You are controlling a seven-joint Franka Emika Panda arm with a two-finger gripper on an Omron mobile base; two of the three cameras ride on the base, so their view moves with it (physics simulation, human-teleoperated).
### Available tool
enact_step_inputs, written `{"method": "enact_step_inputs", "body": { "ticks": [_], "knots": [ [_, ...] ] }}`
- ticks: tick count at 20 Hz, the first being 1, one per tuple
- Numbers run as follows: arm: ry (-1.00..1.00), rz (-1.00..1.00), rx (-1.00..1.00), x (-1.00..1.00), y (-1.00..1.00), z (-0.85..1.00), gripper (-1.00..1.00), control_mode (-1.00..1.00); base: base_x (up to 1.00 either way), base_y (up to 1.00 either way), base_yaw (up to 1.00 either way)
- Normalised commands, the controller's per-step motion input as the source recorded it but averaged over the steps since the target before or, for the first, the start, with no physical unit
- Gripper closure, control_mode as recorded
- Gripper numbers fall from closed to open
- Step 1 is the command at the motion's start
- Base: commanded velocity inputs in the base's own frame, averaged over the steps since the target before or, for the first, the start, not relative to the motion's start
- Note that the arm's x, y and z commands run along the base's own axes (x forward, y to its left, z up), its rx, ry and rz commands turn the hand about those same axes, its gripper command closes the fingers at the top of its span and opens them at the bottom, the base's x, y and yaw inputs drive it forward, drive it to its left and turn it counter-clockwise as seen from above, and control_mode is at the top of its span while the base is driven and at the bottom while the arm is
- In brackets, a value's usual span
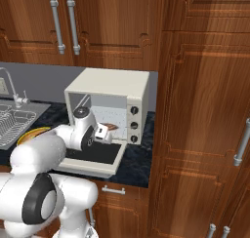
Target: Pull the toaster oven rack outwards. Pick up the baguette from the plate and place it on the toaster oven rack. Close the toaster oven door fully and set the temperature to the lowest setting.
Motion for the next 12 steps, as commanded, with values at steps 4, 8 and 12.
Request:
{"method": "enact_step_inputs", "body": {
  "ticks": [4, 8, 12],
  "knots": [
    [0.06, 0.0, 0.0, 0.37, -0.02, -0.11, -1.0, -1.0, 0.0, 0.0, 0.0],
    [-0.03, 0.0, 0.0, 0.3, -0.02, 0.0, -1.0, -1.0, 0.0, 0.0, 0.0],
    [-0.12, 0.0, 0.0, 0.36, -0.01, 0.0, -1.0, -1.0, 0.0, 0.0, 0.0]
  ]
}}
